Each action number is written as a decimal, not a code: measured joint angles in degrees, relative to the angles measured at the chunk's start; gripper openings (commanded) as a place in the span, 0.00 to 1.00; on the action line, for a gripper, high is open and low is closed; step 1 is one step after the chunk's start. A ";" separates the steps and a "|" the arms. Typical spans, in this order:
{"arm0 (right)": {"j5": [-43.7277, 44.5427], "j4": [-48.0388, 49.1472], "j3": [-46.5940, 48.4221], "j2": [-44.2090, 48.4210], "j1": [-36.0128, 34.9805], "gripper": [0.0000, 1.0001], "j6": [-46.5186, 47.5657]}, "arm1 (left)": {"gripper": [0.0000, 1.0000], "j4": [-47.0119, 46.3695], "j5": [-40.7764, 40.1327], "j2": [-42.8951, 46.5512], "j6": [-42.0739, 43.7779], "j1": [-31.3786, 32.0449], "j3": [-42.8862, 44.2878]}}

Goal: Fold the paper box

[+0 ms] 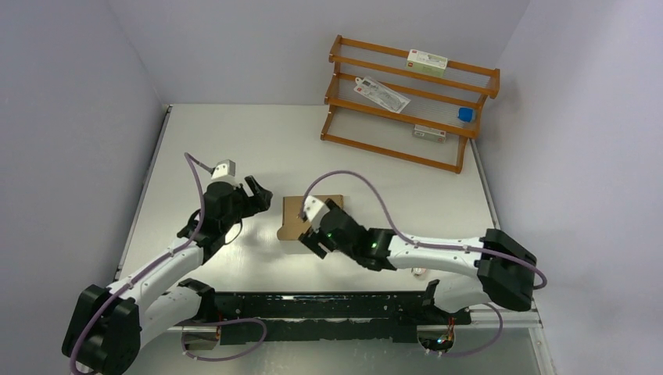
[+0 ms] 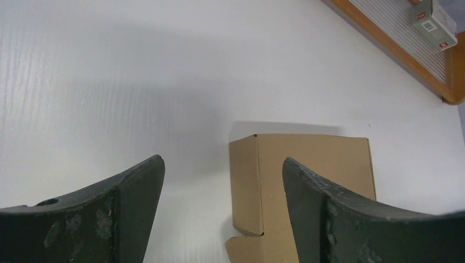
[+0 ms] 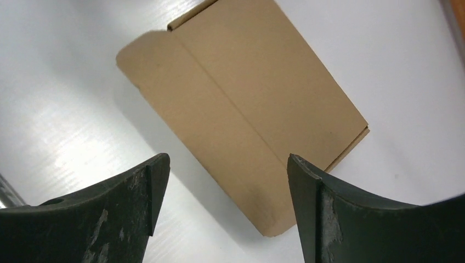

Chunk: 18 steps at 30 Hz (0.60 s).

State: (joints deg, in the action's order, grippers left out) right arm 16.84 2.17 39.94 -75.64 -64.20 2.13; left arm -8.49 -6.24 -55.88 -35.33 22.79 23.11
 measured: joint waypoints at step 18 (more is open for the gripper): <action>29.03 3.19 3.98 -21.66 -14.32 0.58 24.61 | 0.79 0.00 4.72 -11.50 1.64 -1.40 4.39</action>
State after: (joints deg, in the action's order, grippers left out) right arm 45.87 5.37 43.92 -97.30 -78.52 26.74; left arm -8.49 -1.52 -67.37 -33.69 21.39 27.51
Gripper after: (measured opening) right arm 0.616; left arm 0.799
